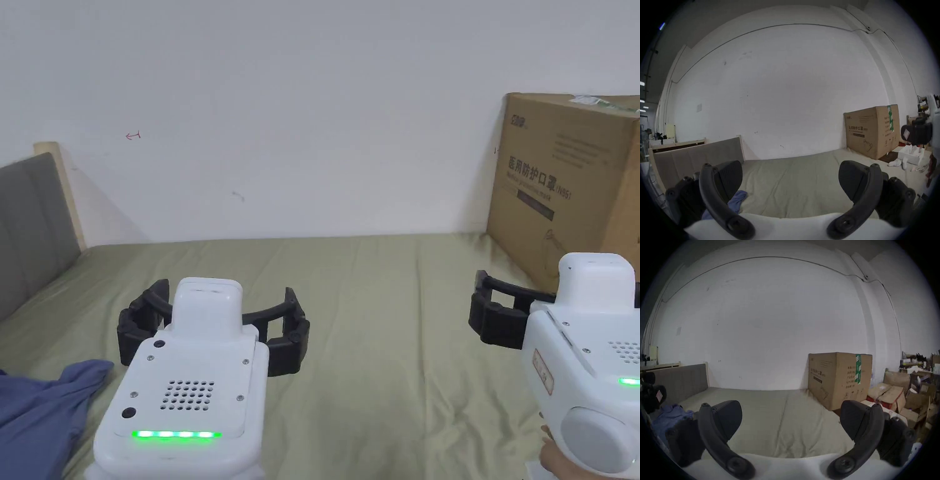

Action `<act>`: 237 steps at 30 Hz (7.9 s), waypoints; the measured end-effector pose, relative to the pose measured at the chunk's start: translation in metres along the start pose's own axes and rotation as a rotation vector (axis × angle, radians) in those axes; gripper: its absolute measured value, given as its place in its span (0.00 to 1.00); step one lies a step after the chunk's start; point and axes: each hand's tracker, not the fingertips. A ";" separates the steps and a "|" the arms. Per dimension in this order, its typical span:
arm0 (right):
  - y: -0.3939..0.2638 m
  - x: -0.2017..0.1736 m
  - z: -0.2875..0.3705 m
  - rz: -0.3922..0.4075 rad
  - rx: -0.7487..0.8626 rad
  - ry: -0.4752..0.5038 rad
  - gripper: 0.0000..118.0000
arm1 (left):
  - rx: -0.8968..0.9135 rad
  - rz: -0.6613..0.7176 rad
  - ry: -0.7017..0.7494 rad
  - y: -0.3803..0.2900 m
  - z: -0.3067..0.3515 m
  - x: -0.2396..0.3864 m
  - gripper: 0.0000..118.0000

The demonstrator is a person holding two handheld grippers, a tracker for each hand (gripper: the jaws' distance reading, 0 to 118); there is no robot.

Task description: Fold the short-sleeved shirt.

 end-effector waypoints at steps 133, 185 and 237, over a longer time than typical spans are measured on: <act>-0.005 0.023 -0.021 -0.167 -0.153 0.167 0.00 | -0.324 0.084 -0.623 0.118 -0.120 -0.066 0.01; -0.031 0.038 -0.043 -0.139 -0.134 0.070 0.00 | -0.502 0.224 -0.214 -0.041 -0.100 0.000 0.00; -0.189 -0.030 -0.323 0.196 -1.213 0.366 0.33 | -0.979 0.292 -0.273 -0.188 -0.145 -0.077 0.02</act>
